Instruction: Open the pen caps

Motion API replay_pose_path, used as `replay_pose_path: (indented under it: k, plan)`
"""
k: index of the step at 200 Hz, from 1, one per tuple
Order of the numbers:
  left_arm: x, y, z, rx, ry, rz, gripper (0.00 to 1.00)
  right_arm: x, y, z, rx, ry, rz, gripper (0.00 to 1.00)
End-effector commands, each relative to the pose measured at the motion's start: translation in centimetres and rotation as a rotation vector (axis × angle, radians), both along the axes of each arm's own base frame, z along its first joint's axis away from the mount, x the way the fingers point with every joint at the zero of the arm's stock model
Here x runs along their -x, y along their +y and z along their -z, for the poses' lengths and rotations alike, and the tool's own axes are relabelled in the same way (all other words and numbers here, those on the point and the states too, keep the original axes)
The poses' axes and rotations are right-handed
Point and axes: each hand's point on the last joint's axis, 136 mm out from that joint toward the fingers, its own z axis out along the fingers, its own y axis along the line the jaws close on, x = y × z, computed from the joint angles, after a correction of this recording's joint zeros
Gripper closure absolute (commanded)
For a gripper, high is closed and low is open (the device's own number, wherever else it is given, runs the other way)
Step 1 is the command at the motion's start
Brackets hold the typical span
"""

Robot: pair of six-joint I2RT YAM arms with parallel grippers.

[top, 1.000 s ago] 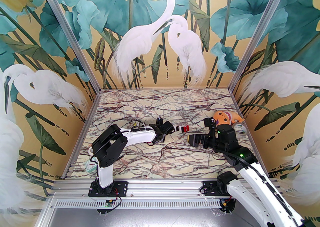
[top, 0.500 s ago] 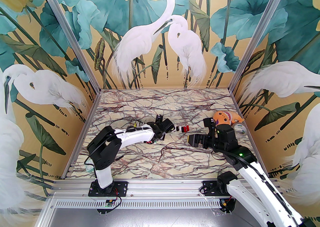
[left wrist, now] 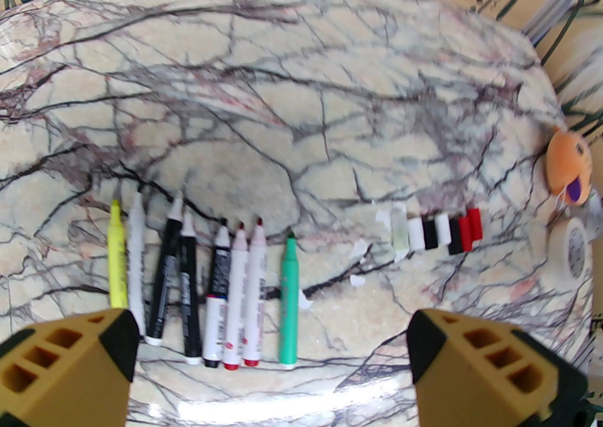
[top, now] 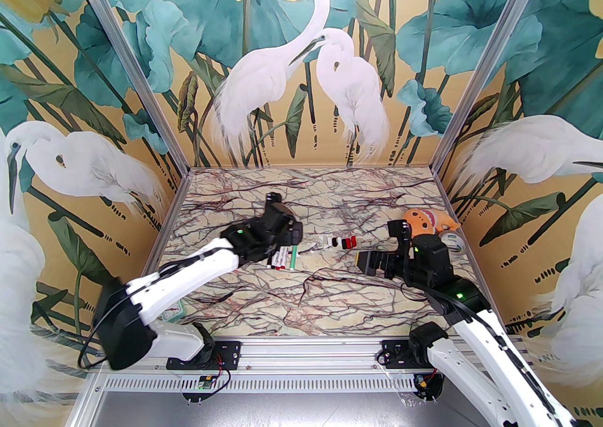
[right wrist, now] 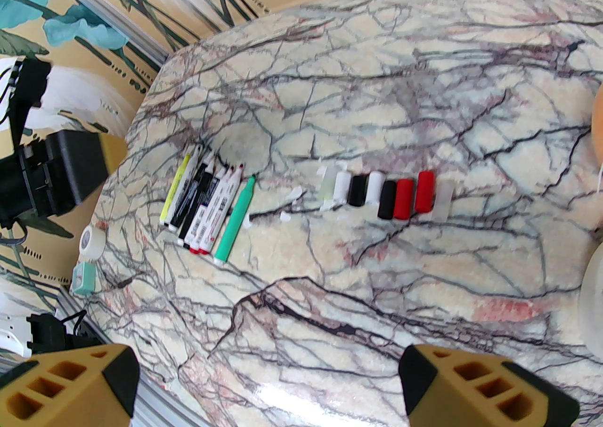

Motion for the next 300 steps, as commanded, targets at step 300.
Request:
replay_pose_path:
  k: [300]
  plan:
    - [-9.5, 18.9, 8.6, -0.092, -0.471, -0.114, 0.0, -13.0, -13.0, 3.0, 0.603, -0.358, 0.617, 0.01]
